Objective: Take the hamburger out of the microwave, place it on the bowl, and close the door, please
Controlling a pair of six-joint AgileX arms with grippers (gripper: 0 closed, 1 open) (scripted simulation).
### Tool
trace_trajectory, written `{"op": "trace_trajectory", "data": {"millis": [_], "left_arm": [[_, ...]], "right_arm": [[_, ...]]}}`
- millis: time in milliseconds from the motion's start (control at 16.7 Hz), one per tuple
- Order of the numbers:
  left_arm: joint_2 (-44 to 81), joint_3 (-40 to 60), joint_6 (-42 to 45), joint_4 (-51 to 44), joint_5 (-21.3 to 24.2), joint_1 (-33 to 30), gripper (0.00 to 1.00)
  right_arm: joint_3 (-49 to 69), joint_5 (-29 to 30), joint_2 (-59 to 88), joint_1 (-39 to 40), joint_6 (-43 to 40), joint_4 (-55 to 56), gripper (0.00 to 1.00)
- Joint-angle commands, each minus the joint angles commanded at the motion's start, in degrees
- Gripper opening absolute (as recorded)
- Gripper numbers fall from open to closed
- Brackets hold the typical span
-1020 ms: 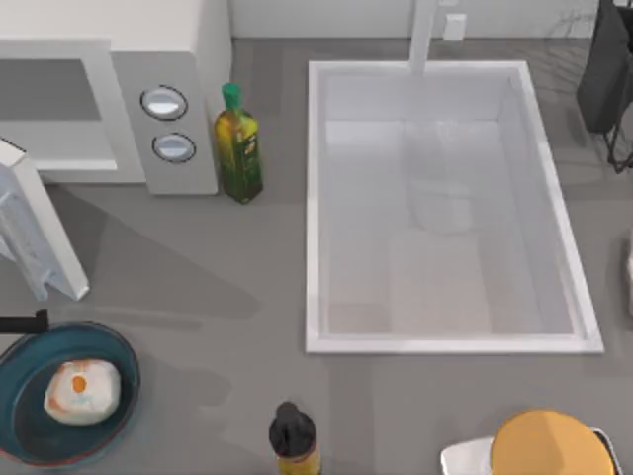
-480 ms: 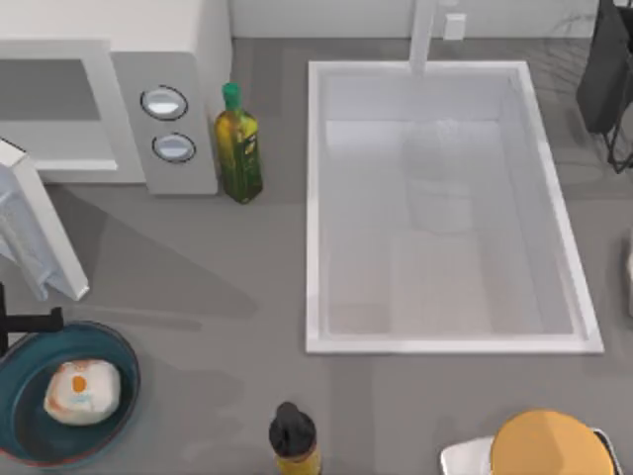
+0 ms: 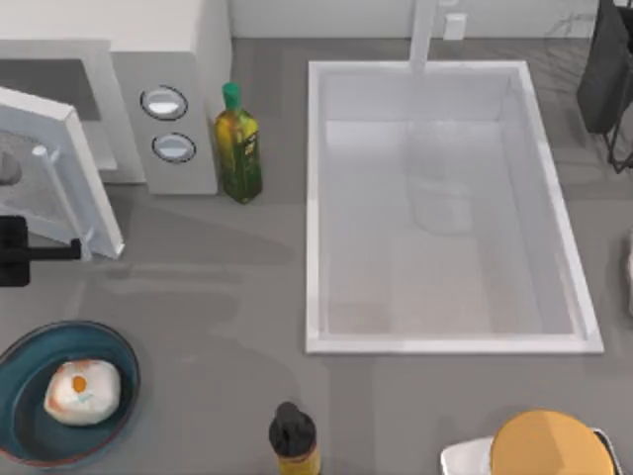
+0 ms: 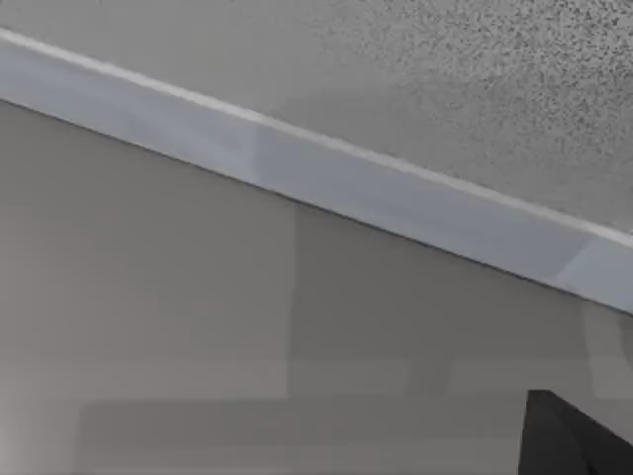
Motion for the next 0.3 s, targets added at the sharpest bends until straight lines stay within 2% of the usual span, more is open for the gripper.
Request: {"op": "trace_trajectory", "data": {"millis": [300], "left_arm": [[6.2,4.1,-0.3,3.0,-0.4,-0.6,0.00]], "right_arm": [[0.0,0.0,0.0,0.0,0.0,0.0,1.00]]}}
